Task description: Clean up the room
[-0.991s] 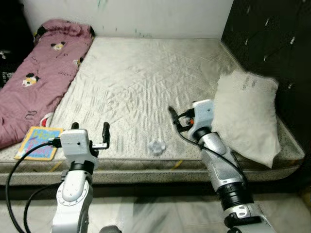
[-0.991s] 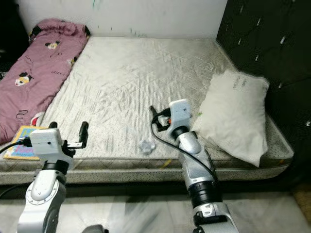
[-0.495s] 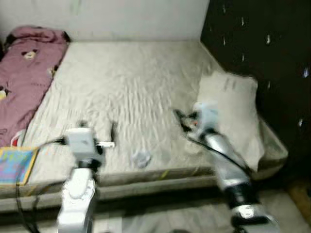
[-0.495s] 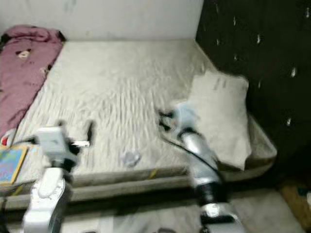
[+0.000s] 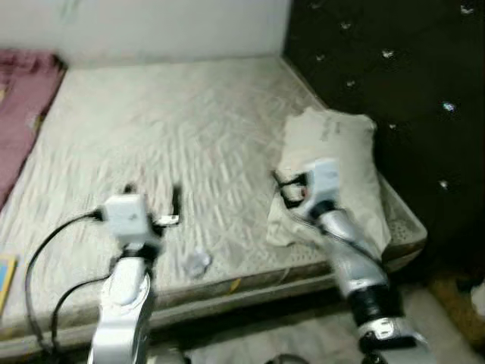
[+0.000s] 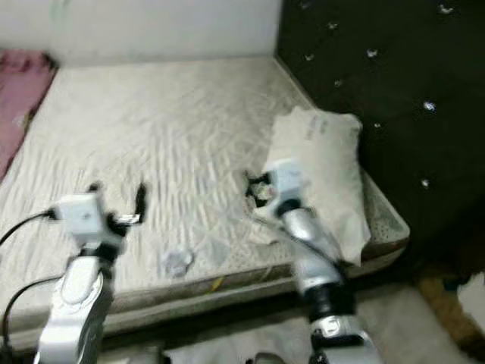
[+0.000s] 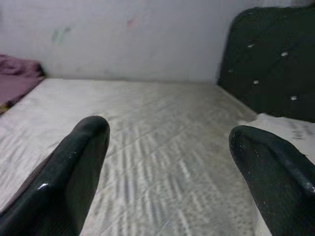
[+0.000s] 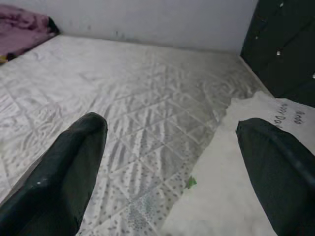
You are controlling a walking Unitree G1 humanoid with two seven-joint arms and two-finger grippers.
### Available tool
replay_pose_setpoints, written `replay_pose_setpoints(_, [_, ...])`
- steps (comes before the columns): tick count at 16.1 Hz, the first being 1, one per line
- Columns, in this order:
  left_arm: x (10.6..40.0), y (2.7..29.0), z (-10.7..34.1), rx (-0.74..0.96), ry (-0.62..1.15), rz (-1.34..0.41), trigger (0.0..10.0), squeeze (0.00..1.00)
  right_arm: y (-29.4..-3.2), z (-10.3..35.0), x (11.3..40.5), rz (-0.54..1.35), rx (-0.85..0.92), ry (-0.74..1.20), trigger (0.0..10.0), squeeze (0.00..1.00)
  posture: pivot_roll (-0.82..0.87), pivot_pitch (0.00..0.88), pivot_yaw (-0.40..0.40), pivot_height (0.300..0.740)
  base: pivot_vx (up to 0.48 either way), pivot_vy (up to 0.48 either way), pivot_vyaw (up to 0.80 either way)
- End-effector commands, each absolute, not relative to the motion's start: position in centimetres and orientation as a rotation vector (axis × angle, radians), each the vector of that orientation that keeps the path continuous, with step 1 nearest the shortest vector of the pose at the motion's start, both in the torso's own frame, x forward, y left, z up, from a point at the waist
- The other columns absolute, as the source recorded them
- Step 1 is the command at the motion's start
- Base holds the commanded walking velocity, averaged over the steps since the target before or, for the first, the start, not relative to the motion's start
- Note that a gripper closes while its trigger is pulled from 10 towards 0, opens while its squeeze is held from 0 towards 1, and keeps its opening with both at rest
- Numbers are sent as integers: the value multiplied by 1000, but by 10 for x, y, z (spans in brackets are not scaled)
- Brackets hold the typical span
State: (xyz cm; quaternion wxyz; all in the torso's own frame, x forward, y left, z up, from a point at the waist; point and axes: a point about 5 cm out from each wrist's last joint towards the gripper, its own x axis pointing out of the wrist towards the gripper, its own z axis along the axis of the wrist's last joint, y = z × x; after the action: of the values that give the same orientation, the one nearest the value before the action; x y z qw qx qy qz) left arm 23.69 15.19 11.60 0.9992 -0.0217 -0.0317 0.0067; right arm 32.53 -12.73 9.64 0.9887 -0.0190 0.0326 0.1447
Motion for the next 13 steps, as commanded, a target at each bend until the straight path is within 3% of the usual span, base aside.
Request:
replay_pose_setpoints(1, [235,164,112,-22,-41,58,10000,0,-107,106,329,343,-24,27,10000,0,9,0,-67,740,0,480,656])
replay_pose_setpoints(12, [237,163,111,-68,-43,58,10000,0,-106,104,331,333,11,47,10000,0,3,0,-68,740,0,480,0])
replay_pose_setpoints(13, [237,164,112,-44,-46,77,10000,0,-106,104,331,334,17,47,10000,0,3,0,-68,740,0,0,0])
